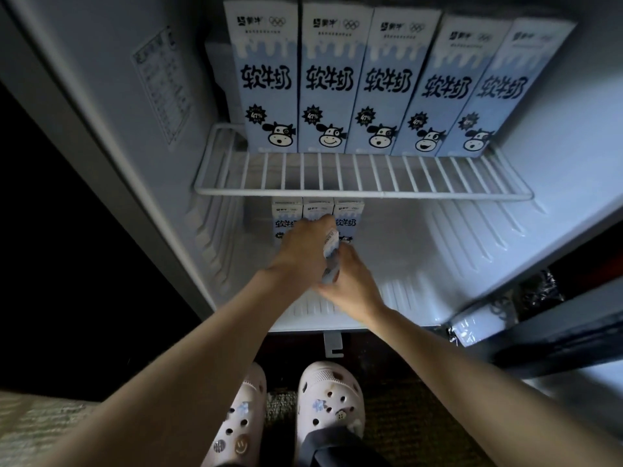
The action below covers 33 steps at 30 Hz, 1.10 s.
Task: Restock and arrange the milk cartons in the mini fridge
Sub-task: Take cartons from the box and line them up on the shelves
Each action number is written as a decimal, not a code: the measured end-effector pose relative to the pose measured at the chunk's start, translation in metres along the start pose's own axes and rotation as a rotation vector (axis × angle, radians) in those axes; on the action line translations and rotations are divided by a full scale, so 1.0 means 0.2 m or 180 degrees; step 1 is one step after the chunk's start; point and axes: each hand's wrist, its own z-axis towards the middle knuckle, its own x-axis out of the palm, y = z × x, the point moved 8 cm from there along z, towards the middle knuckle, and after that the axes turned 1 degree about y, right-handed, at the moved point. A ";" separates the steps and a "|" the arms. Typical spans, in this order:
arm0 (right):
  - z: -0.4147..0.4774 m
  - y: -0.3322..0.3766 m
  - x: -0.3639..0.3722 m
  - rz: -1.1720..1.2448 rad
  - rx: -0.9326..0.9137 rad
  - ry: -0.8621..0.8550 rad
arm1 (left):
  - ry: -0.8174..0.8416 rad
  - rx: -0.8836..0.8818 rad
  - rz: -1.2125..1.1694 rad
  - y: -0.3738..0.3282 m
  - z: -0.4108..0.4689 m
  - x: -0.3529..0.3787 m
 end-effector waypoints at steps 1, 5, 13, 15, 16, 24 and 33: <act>0.00 -0.01 -0.04 0.0161 0.0151 -0.0266 | 0.0036 0.0067 0.0045 -0.03 0.01 0.01; 0.02 -0.14 -0.16 0.0340 0.0622 -0.0755 | 0.0254 0.0245 -0.0274 -0.09 0.02 0.08; 0.10 -0.38 -0.32 0.1076 0.1764 -0.1521 | -0.0567 -0.0020 0.0666 0.10 0.00 0.02; 0.16 -0.38 -0.33 0.1076 0.1862 -0.1567 | -0.0889 0.0214 0.0681 0.08 -0.01 0.00; 0.19 -0.38 -0.32 0.1040 0.1906 -0.1540 | -0.1018 0.0294 0.0700 0.08 -0.01 -0.01; 0.34 -0.41 -0.25 0.0880 0.1904 -0.0941 | -0.0615 -0.0137 0.0970 0.15 0.05 0.00; 0.33 -0.37 -0.26 0.0492 0.1609 -0.0736 | -0.0318 -0.0147 0.0751 0.21 0.06 0.06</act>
